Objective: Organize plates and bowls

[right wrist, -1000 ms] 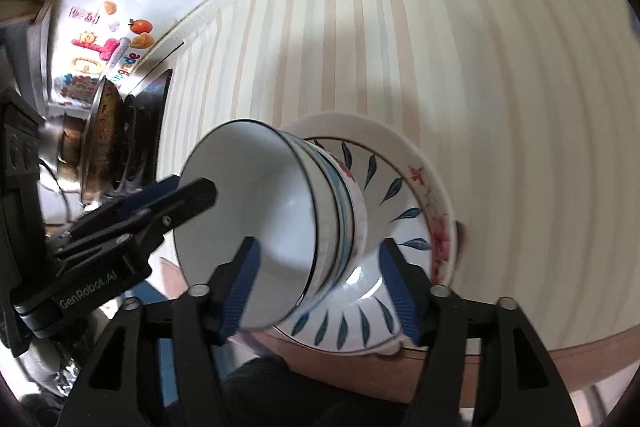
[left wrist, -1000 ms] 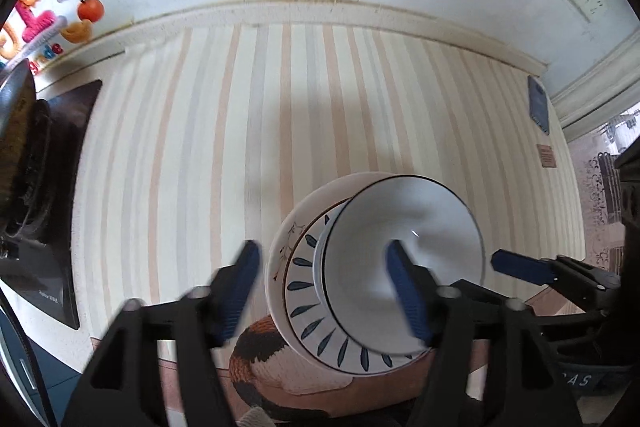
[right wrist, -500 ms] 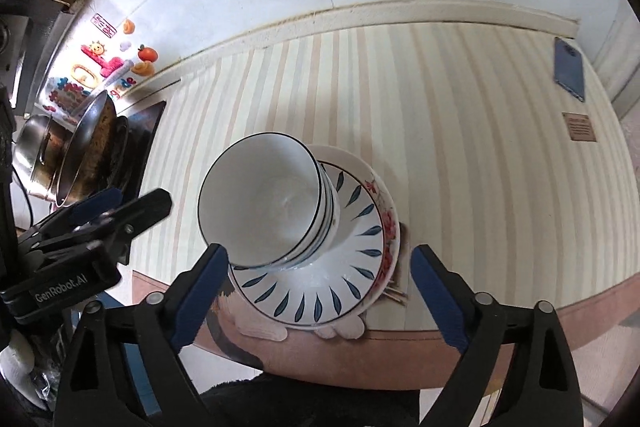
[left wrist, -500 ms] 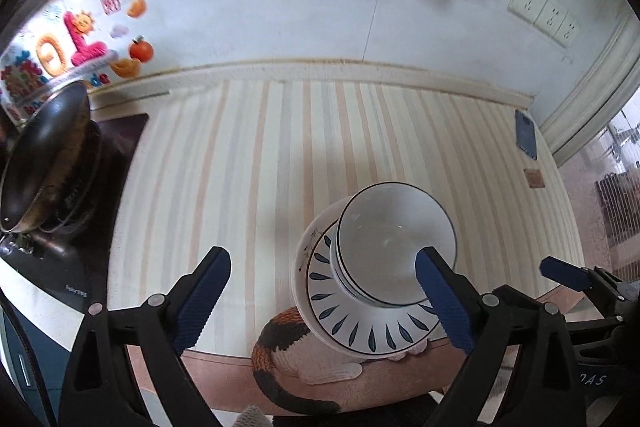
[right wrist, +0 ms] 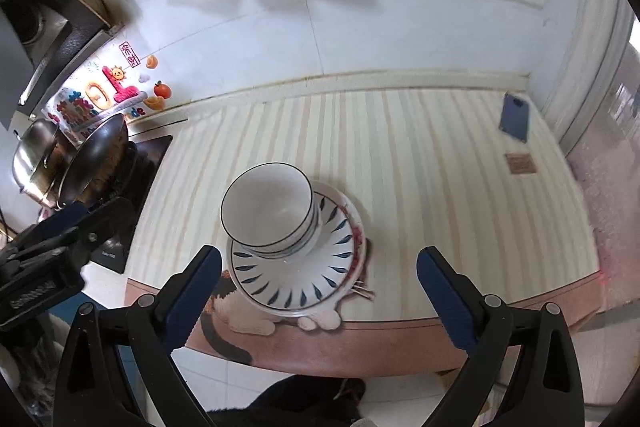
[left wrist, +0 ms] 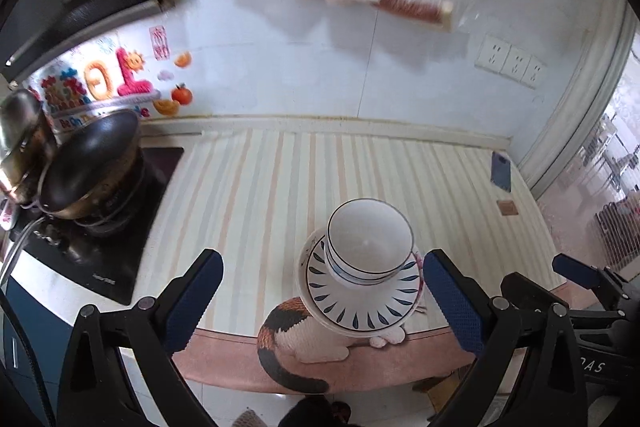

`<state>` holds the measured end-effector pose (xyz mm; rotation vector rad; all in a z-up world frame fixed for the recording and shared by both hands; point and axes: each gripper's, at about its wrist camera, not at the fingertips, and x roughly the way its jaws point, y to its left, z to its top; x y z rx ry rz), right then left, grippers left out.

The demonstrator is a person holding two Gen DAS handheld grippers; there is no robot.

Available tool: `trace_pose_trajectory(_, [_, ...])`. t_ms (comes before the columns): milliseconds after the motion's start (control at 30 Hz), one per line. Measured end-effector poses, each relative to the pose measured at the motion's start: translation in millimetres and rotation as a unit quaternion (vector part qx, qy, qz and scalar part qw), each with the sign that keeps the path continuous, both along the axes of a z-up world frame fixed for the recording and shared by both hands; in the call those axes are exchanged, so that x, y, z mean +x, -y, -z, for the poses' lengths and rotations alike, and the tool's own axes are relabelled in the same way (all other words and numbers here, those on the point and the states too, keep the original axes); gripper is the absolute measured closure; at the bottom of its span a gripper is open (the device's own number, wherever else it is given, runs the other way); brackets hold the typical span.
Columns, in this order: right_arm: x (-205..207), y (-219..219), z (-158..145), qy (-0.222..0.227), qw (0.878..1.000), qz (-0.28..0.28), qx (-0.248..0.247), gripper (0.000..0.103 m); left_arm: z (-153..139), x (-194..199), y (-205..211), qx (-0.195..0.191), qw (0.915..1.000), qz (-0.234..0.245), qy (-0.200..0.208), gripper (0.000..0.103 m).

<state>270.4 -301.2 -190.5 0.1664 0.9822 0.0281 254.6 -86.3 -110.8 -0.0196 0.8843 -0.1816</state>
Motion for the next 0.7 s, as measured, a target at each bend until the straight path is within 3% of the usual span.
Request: trace_pose_trajectory(700, [-168,-17,-96,0.097,0.995,-0.002,-0.021,0.002,-51,-143,-24,0.008,0.9986,-0.011,0.052,0.0])
